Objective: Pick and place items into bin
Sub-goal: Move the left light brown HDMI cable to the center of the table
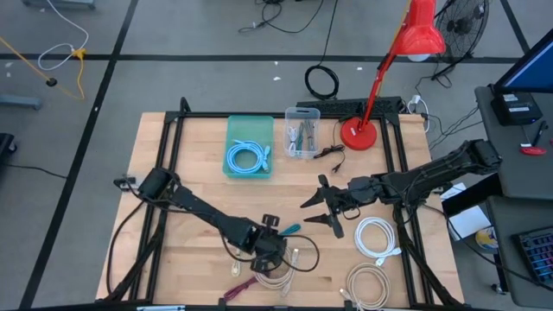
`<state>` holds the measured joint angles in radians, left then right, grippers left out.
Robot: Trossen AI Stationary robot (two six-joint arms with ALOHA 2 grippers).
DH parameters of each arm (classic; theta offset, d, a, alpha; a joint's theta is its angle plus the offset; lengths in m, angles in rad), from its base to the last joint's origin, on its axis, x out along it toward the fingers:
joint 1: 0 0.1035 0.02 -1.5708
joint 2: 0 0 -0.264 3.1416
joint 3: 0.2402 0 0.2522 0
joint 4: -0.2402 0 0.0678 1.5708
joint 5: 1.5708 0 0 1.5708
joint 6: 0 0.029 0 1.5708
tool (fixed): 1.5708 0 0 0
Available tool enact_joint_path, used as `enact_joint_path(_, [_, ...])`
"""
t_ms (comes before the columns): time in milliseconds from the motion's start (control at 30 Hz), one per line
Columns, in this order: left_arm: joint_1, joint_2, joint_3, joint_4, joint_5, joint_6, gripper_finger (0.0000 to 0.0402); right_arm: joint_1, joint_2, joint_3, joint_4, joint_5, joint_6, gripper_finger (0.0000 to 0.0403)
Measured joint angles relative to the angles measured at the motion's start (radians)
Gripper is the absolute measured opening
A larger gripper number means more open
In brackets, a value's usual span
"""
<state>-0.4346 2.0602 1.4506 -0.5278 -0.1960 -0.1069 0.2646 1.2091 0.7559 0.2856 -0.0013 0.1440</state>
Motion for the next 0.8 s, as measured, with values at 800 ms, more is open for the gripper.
enact_joint_path(800, [-0.019,0.011,0.0,0.082,0.039,-0.005,0.0152,-0.001,0.0,0.0,-0.01,0.0,0.0,0.0187])
